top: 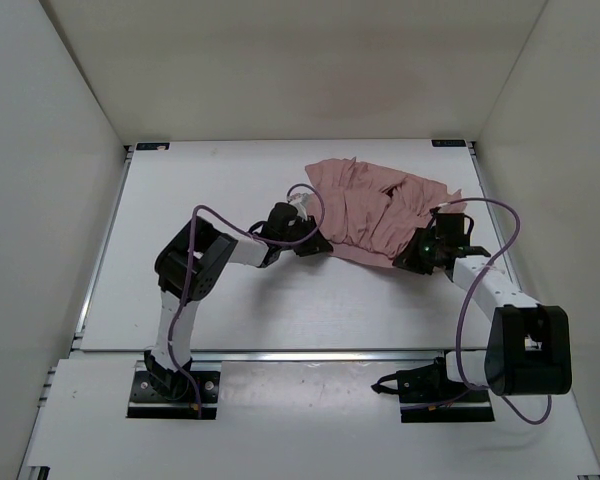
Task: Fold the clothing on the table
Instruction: Flatten the skirt out
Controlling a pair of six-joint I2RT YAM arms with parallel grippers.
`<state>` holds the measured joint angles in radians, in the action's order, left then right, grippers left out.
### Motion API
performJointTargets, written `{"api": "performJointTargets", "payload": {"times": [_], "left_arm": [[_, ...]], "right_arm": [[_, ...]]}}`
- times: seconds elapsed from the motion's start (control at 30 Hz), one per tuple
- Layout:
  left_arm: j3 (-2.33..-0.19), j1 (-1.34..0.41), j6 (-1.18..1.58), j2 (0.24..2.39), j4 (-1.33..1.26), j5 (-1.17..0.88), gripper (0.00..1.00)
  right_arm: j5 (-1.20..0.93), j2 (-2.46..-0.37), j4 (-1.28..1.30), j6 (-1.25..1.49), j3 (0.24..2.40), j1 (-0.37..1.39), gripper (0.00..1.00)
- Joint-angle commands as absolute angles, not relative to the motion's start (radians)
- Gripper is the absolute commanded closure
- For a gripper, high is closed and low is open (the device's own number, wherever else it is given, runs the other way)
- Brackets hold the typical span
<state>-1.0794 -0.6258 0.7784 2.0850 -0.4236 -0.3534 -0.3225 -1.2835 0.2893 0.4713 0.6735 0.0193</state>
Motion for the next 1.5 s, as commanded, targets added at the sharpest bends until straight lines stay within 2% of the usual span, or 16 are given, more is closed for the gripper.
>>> {"api": "performJointTargets", "payload": {"times": [0.0, 0.03, 0.1, 0.2, 0.27, 0.3, 0.33, 0.37, 0.4, 0.47, 0.67, 0.73, 0.87, 1.1, 1.33, 1.47], "left_arm": [[-1.072, -0.637, 0.781, 2.109, -0.393, -0.38, 0.78], [-1.077, -0.632, 0.784, 2.108, -0.378, -0.379, 0.88], [-1.078, -0.632, 0.77, 2.1, -0.362, -0.367, 1.0], [-1.085, -0.623, 0.743, 2.079, -0.321, -0.348, 1.0], [-1.089, -0.624, 0.723, 2.06, -0.267, -0.338, 1.0], [-1.085, -0.618, 0.707, 2.056, -0.255, -0.339, 1.0], [-1.089, -0.621, 0.697, 2.049, -0.246, -0.333, 1.0], [-1.08, -0.618, 0.695, 2.04, -0.239, -0.337, 1.0], [-1.072, -0.609, 0.687, 2.036, -0.239, -0.337, 1.0], [-1.063, -0.611, 0.687, 2.026, -0.239, -0.338, 1.0], [-1.062, -0.621, 0.672, 2.025, -0.226, -0.351, 1.0], [-1.052, -0.618, 0.672, 2.022, -0.224, -0.353, 1.0], [-1.051, -0.621, 0.673, 2.013, -0.227, -0.348, 1.0], [-1.028, -0.611, 0.678, 1.997, -0.233, -0.354, 1.0], [-1.02, -0.607, 0.67, 1.997, -0.224, -0.356, 1.0], [-1.029, -0.607, 0.673, 1.997, -0.224, -0.365, 1.0]], "right_arm": [[-0.325, -1.255, 0.265, 0.488, 0.655, 0.02, 0.98], [-0.331, -1.252, 0.265, 0.483, 0.652, 0.012, 0.97], [-0.315, -1.238, 0.265, 0.485, 0.632, 0.005, 0.93], [-0.321, -1.221, 0.271, 0.494, 0.608, -0.021, 0.78], [-0.311, -1.203, 0.267, 0.485, 0.585, -0.052, 0.58], [-0.314, -1.19, 0.267, 0.488, 0.571, -0.058, 0.54], [-0.311, -1.177, 0.268, 0.486, 0.566, -0.057, 0.46], [-0.299, -1.174, 0.271, 0.489, 0.549, -0.063, 0.34], [-0.29, -1.158, 0.278, 0.485, 0.537, -0.061, 0.28], [-0.276, -1.132, 0.27, 0.489, 0.513, -0.057, 0.25], [-0.252, -1.114, 0.226, 0.499, 0.468, -0.051, 0.28], [-0.229, -1.111, 0.223, 0.506, 0.466, -0.046, 0.39], [-0.178, -1.115, 0.175, 0.518, 0.46, -0.037, 0.46], [-0.201, -1.173, 0.083, 0.54, 0.463, -0.061, 0.5], [-0.235, -1.172, 0.011, 0.554, 0.46, -0.051, 0.49], [-0.323, -1.141, -0.054, 0.566, 0.42, -0.061, 0.47]]}}
